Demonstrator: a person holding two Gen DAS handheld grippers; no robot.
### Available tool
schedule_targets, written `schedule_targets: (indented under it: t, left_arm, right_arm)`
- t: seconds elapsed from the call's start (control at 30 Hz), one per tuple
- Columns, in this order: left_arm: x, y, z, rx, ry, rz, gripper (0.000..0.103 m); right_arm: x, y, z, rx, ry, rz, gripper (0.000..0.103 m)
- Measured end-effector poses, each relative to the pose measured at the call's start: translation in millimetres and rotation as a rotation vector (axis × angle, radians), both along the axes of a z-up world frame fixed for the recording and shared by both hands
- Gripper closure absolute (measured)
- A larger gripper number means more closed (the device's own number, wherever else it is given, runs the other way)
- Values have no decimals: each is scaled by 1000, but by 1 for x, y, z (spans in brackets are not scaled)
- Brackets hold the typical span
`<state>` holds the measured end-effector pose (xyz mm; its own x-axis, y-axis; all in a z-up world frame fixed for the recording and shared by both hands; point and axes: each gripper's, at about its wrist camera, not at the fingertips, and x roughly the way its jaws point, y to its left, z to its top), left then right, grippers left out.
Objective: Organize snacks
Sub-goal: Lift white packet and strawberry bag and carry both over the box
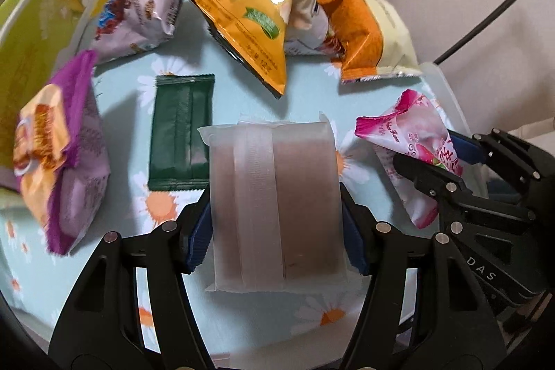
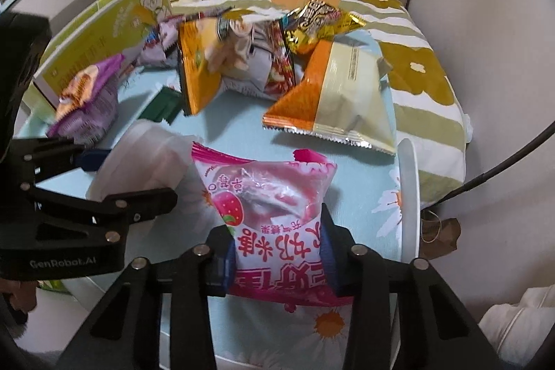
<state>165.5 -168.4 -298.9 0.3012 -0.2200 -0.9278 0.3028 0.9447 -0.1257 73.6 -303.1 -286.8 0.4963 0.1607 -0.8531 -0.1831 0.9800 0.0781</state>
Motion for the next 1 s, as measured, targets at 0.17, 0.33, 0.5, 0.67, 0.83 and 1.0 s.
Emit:
schedule_targets:
  t: [0.17, 0.33, 0.5, 0.67, 0.83, 1.0]
  left_arm:
    - [-15, 12, 32, -38, -42, 52, 43]
    - [-27, 29, 73, -95, -86, 123, 43]
    - [-27, 51, 119, -124, -152, 182, 43]
    - [-15, 90, 153, -142, -201, 251, 43]
    - [9, 143, 174, -149, -242, 311, 43]
    - [46, 205, 184, -130, -249, 337, 43]
  right_arm:
    - [-10, 0, 32, 23, -48, 9, 67]
    - [-15, 7, 78, 49, -116, 31, 67]
    - [-9, 23, 119, 86, -180, 75, 67]
    - [11, 53, 150, 126, -216, 130, 67]
    - [40, 93, 169, 182, -228, 163, 67]
    - [78, 142, 173, 212, -211, 170, 67]
